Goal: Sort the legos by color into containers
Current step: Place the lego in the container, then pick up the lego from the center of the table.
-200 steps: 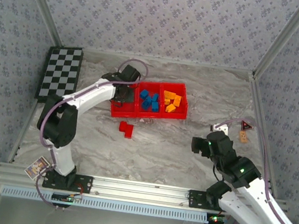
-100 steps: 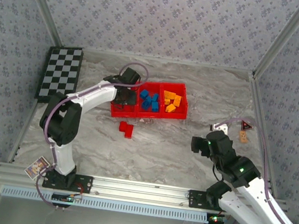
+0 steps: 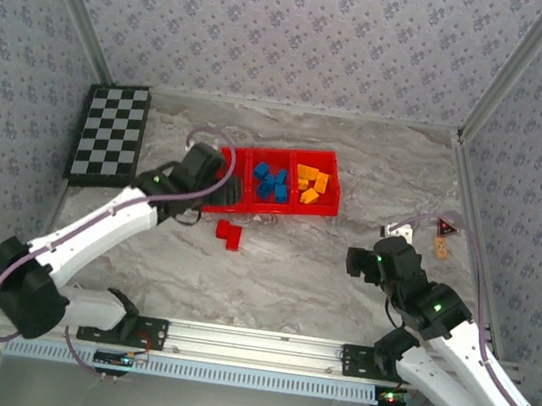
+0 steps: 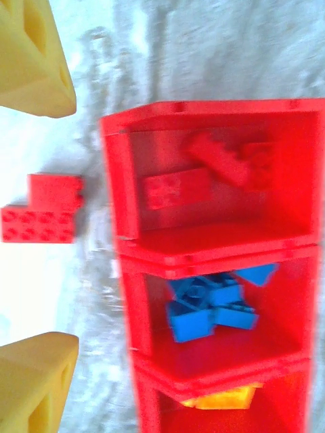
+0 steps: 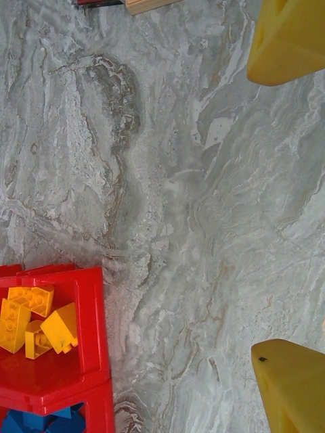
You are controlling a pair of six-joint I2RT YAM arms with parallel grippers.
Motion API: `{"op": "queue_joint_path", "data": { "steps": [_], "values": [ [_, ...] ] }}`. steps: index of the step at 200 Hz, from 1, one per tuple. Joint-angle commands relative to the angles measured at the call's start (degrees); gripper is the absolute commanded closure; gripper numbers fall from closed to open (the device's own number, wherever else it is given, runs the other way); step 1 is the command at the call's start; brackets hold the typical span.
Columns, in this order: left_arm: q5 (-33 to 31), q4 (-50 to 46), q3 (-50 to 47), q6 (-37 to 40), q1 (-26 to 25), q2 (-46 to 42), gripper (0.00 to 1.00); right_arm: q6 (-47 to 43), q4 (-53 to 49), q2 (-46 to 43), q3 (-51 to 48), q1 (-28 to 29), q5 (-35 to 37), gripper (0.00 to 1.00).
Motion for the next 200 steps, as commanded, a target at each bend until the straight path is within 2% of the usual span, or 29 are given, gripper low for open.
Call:
{"op": "queue_joint_path", "data": {
  "steps": [1,31,65,133,163,200],
  "values": [
    [-2.96,0.32,-6.74,-9.45,-3.96,-2.78,0.13,-0.12,0.32,0.24,-0.57,-0.23,-0.29,0.02],
    [-5.39,1.83,-13.74,-17.06,-10.36,-2.78,0.04,-0.17,0.29,0.35,-0.50,-0.23,-0.50,0.02],
    [-4.27,4.44,-16.07,-20.09,-13.19,3.27,0.02,-0.08,0.20,0.26,-0.42,-0.10,-0.47,0.02],
    [0.22,7.89,-10.75,-19.35,-13.56,17.35,0.18,0.08,-0.06,0.20,-0.42,0.15,-0.21,0.02],
    [0.84,8.46,-8.88,-18.96,-13.56,20.43,0.21,0.10,-0.14,0.15,-0.33,0.18,-0.11,0.02],
    [0.08,7.10,-6.73,-18.30,-13.06,23.09,0.30,0.00,0.03,0.11,-0.42,0.16,-0.22,0.02]
  ]
}}
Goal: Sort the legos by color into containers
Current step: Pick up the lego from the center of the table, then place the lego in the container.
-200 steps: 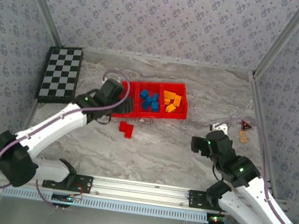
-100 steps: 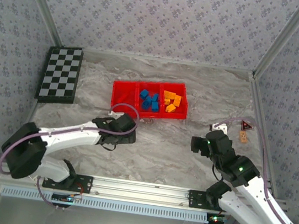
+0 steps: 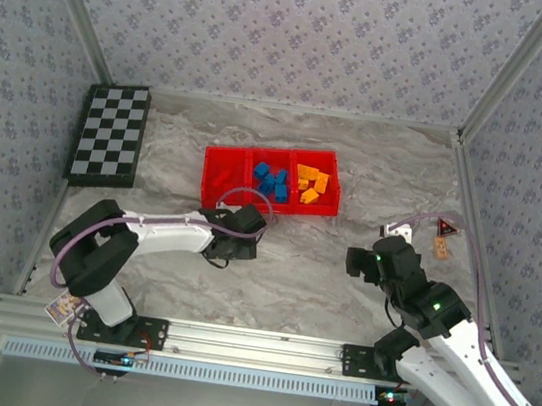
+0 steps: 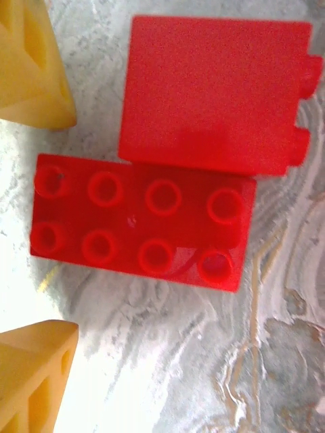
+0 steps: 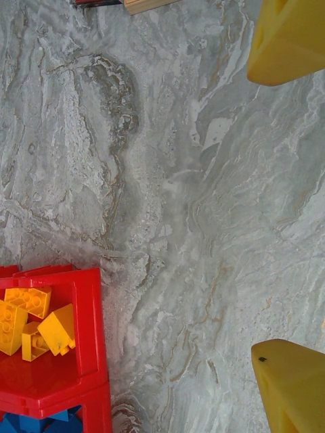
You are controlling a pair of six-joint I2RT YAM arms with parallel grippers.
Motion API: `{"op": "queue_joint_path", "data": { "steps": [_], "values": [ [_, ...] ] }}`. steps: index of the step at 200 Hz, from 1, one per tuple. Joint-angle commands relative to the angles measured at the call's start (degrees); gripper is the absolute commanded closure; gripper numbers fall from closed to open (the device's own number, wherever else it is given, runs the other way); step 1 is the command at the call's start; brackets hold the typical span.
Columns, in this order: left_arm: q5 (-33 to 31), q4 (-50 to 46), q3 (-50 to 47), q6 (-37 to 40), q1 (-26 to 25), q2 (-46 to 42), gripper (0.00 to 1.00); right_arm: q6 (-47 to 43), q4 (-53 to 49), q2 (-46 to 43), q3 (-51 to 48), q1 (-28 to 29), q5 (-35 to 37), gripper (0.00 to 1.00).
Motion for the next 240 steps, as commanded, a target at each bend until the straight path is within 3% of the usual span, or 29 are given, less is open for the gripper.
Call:
{"op": "queue_joint_path", "data": {
  "steps": [1,59,115,194,240],
  "values": [
    [-0.16,-0.85,2.22,0.50,0.20,1.71,0.30,0.04,0.03,-0.24,-0.42,0.14,-0.21,0.02],
    [1.22,-0.43,2.73,1.51,2.16,3.54,0.49,0.08,-0.07,-0.33,-0.33,0.18,-0.02,0.02],
    [-0.43,-1.28,2.20,2.57,0.85,-1.21,0.63,0.11,0.00,-0.33,-0.50,0.15,0.15,0.02],
    [-9.22,-12.50,8.76,5.22,-2.42,-11.62,0.64,0.04,0.03,-0.06,-0.50,0.12,0.11,0.02],
    [-9.88,-13.57,13.53,13.79,5.96,-14.76,0.63,-0.04,0.29,0.37,-0.51,-0.04,-0.20,0.02]
  ]
}}
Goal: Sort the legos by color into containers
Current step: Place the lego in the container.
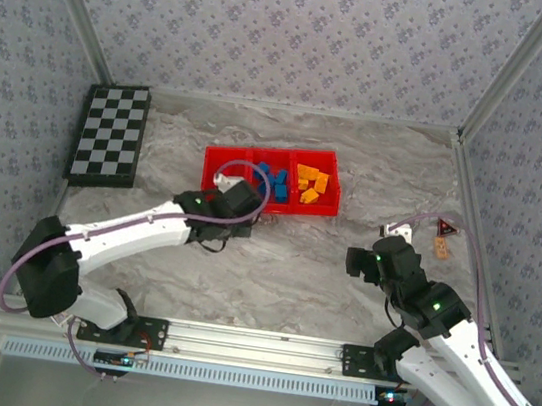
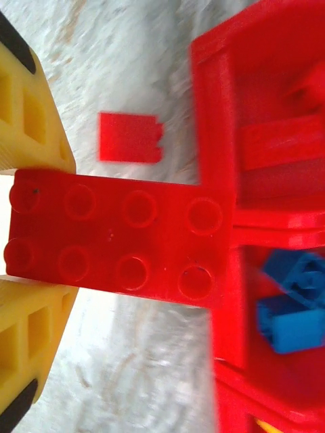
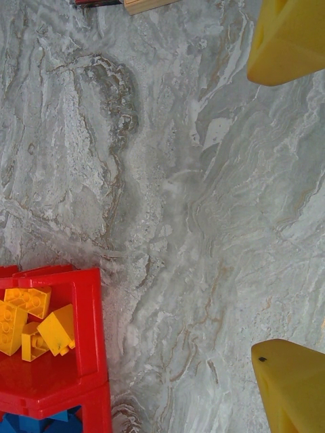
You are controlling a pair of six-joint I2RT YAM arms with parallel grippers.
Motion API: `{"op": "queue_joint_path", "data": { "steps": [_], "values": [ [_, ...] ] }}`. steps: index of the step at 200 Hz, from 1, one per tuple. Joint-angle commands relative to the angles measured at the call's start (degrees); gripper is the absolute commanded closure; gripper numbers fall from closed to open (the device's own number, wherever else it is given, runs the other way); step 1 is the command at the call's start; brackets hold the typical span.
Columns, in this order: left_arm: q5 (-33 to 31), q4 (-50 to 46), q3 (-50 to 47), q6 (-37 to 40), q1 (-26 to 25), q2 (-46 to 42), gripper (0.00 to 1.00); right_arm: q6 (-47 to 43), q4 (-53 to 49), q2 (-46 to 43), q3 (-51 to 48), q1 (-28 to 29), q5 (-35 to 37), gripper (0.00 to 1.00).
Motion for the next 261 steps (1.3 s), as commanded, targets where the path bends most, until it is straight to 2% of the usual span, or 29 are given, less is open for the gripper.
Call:
{"op": "queue_joint_path", "data": {
  "steps": [1,38,95,132,186,261],
  "values": [
    [-2.23,-2.76,3.30,6.18,5.03,-1.42,0.63,-0.03,0.29,0.29,-0.50,-0.04,-0.20,0.02],
    [0.56,-3.19,10.42,12.31,13.06,2.77,0.63,-0.19,0.01,0.07,-0.33,-0.08,-0.20,0.01],
    [8.17,-2.41,18.98,14.86,19.27,13.82,0.63,-0.21,0.25,-0.02,-0.42,-0.30,-0.29,0.01],
    [11.93,-0.06,21.32,13.87,20.59,20.01,0.63,-0.42,0.46,-0.02,-0.50,-0.73,-0.37,0.01],
    [14.12,1.71,23.14,13.77,22.11,26.31,0.63,-0.45,0.55,-0.02,-0.51,-1.13,-0.81,0.01],
    [16.30,4.94,21.18,14.88,23.17,25.54,0.55,-0.46,0.99,0.33,-0.68,-1.60,-1.16,0.01]
  ]
}}
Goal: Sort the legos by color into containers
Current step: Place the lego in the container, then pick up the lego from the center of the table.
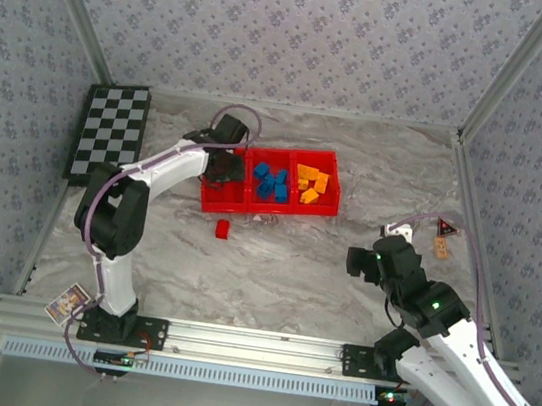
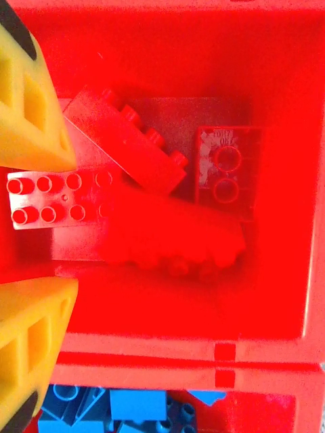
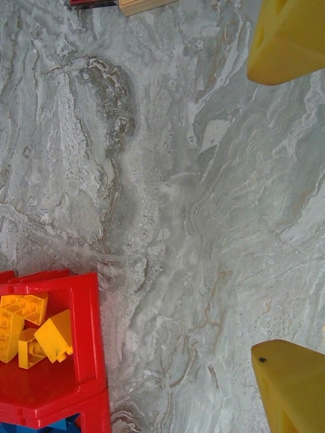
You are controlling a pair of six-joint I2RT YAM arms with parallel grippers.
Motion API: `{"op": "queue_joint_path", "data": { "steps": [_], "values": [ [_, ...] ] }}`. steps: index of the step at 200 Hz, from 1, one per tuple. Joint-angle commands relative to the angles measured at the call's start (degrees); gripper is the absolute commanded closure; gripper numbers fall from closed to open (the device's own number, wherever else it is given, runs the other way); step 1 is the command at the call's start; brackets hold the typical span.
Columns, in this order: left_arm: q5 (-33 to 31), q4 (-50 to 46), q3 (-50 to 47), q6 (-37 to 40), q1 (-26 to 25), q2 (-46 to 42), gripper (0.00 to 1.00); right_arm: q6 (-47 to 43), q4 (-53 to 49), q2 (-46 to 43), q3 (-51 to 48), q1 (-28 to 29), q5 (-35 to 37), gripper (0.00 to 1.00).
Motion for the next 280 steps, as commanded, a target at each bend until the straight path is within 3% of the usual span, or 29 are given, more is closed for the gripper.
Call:
{"op": "queue_joint_path", "data": {
  "steps": [1,46,139,206,256,280],
  "values": [
    [1.73,2.23,-0.01,1.41,0.20,-1.99,0.55,-0.44,0.71,0.18,-0.29,-0.45,-0.72,0.01],
    [2.73,1.82,-1.93,3.89,0.11,-8.05,0.50,-0.37,0.36,0.27,-0.12,-0.46,-0.73,0.01],
    [-1.25,-1.39,-17.06,5.91,-3.78,-31.24,0.01,-0.27,0.35,0.35,-0.21,-0.20,-0.40,0.01],
    [-1.22,-1.53,-30.85,2.95,-9.29,-42.93,0.00,-0.14,0.61,0.96,-0.29,-0.07,0.33,0.00],
    [-3.40,0.79,-36.26,0.39,-14.42,-39.77,0.00,-0.03,0.59,1.06,-0.37,0.17,0.33,0.00],
    [-4.22,1.90,-37.09,0.37,-14.57,-35.92,0.07,0.07,0.44,1.06,-0.33,0.44,0.37,0.00]
  ]
}}
